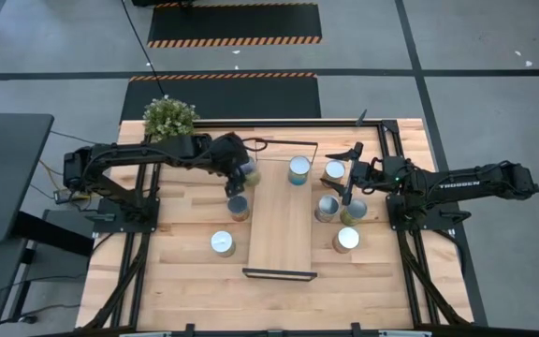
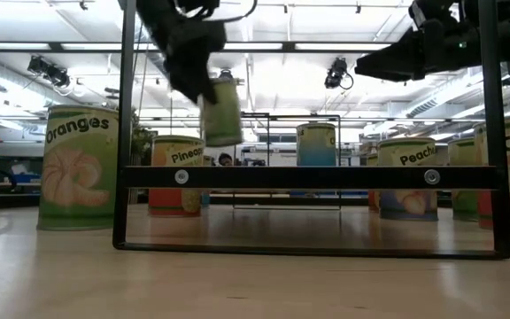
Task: Pick and place cans onto a shelf
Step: Put the top canned oranges on the shelf
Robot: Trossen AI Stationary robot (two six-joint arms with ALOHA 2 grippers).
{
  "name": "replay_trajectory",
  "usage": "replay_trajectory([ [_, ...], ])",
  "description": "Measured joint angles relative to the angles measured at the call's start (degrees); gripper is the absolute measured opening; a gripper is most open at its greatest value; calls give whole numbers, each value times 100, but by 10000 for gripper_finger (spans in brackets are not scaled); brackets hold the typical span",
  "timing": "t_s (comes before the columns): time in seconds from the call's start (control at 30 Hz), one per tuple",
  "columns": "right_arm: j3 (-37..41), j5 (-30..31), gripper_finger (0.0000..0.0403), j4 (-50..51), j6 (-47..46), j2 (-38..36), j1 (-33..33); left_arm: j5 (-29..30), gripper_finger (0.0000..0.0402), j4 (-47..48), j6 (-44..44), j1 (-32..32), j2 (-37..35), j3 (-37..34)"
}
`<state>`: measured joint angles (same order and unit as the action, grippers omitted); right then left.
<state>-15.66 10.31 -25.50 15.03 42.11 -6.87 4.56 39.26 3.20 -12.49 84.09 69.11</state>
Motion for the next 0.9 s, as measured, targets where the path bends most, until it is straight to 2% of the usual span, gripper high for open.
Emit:
replay_trajectory([
  [0.23,0,1,346,-67,-4,1,1,-279,291,-624,93,322,503,217],
  [0.37,0,0,346,-100,-5,0,2,-265,291,-465,20,350,1046,789],
  [0.53,0,0,346,-50,-4,2,2,-330,291,165,-426,345,1694,1379],
  [0.77,0,1,346,-34,13,2,5,-332,293,271,-989,352,2111,1534],
  [0.9,0,0,346,-23,9,2,7,-335,319,226,-1033,304,2109,1527],
])
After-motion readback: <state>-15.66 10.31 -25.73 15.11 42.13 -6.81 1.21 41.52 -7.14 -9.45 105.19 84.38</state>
